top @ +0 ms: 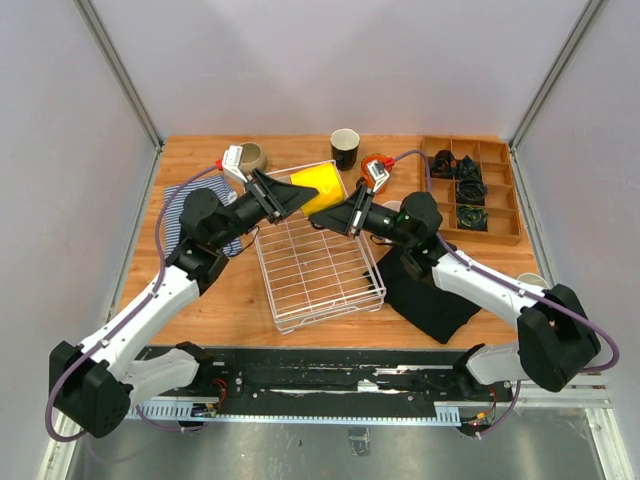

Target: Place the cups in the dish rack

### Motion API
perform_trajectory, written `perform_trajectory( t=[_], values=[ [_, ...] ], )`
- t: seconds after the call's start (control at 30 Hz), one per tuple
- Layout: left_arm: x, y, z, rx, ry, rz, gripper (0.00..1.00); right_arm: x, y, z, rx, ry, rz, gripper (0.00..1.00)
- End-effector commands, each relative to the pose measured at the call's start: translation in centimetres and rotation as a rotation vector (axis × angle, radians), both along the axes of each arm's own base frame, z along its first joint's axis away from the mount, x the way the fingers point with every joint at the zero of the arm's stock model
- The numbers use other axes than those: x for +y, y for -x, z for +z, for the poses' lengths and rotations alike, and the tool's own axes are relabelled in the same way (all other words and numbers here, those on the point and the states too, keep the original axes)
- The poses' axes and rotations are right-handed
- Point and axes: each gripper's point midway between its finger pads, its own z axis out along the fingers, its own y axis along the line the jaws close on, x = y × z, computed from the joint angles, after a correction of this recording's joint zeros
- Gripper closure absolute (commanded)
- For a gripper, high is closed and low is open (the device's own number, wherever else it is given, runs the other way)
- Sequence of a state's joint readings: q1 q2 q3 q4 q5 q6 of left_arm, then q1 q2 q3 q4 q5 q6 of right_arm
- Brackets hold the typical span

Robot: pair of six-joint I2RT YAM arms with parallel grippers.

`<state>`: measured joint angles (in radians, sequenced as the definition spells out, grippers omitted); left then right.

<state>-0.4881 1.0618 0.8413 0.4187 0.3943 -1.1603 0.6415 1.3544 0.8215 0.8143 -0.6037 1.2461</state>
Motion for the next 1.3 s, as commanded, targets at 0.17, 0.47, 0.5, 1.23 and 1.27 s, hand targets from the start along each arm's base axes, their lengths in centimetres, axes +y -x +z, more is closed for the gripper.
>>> perform_trajectory(
  t=[0.17, 0.47, 0.5, 1.23, 1.27],
  values=[
    [4.5, -1.5, -0.9, 0.040, -0.172, 0.183, 0.46, 0.4, -2.9, 1.4, -0.127, 0.102, -0.036, 1.00],
    [12.1, -3.0, -5.4, 0.235, -0.456, 0.514, 0.25, 1.8, -6.7, -2.2, -0.199, 0.408, -0.034, 0.99],
    [12.5, -3.1, -5.8, 0.241, -0.488, 0.528, 0.18, 1.8, -7.1, -2.6, -0.206, 0.444, -0.038, 0.99],
    [16.4, -5.2, -10.8, 0.257, -0.810, 0.663, 0.00, -0.7, -18.1, -13.6, 0.045, 1.103, -0.490, 1.00],
    [16.1, -5.3, -11.1, 0.266, -0.812, 0.648, 0.00, -0.8, -18.6, -13.7, 0.058, 1.118, -0.517, 1.00]
  ],
)
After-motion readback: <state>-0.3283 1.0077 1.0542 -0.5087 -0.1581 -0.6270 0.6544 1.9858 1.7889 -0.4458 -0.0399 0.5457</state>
